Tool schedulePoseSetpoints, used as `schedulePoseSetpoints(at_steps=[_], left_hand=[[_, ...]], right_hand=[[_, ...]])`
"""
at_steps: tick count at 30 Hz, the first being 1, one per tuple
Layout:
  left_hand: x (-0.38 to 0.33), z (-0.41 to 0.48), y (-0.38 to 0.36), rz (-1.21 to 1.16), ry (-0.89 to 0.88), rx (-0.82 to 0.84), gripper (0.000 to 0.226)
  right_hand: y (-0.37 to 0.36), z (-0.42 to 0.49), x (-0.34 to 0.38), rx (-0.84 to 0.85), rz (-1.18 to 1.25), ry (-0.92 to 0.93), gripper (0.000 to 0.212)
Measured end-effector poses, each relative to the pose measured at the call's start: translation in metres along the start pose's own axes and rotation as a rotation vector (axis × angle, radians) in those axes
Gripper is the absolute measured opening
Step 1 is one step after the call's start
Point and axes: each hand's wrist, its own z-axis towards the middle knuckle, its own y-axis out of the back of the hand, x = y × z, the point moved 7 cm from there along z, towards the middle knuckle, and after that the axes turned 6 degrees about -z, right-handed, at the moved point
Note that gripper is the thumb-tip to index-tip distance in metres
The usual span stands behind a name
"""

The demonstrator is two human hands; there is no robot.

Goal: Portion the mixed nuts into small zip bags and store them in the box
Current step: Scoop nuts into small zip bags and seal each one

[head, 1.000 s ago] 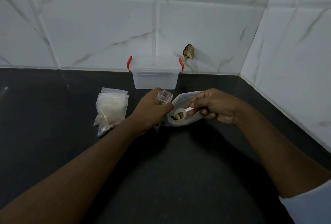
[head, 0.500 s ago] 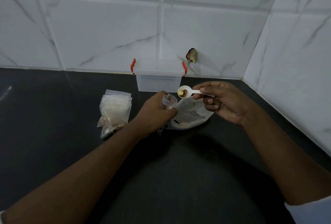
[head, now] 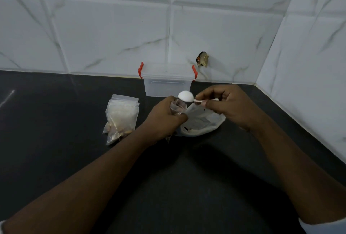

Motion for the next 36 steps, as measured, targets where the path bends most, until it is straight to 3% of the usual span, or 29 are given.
schedulePoseSetpoints(at_steps=[4,8,11,17,20,26,29,33,36], left_hand=[[-0.001,0.001,0.001,-0.042,0.045,-0.003,0.031],[-0.002,-0.001,0.001,-0.099,0.035,-0.027,0.025],[-0.003,0.0,0.003,-0.138,0.051,-0.064,0.025],[0.0,0.001,0.005,-0.207,0.094,-0.092,0.028],[-0.001,0.001,0.006,-0.273,0.093,-0.116,0.029],[-0.001,-0.002,0.009,-0.233,0.121,-0.175,0.045],[-0.002,-0.003,0.011,-0.246,0.154,-0.196,0.06],[-0.004,-0.005,0.01,-0.29,0.163,-0.182,0.081],[-0.01,-0.009,0.002,-0.335,0.184,-0.098,0.075]], right_hand=[[0.022,0.0,-0.008,-0.066,-0.01,-0.049,0.021],[0.013,-0.001,-0.02,0.159,-0.329,-0.072,0.024],[-0.008,-0.003,-0.024,0.28,-0.407,-0.055,0.023],[-0.026,-0.001,-0.027,0.359,-0.532,-0.058,0.027],[-0.019,0.0,-0.033,0.322,-0.619,-0.083,0.029],[-0.019,0.001,-0.034,0.314,-0.617,-0.085,0.011],[-0.028,-0.005,-0.029,0.437,-0.589,-0.093,0.028],[-0.034,-0.005,-0.022,0.497,-0.849,-0.03,0.023],[-0.023,-0.001,-0.026,0.439,-0.969,-0.102,0.024]])
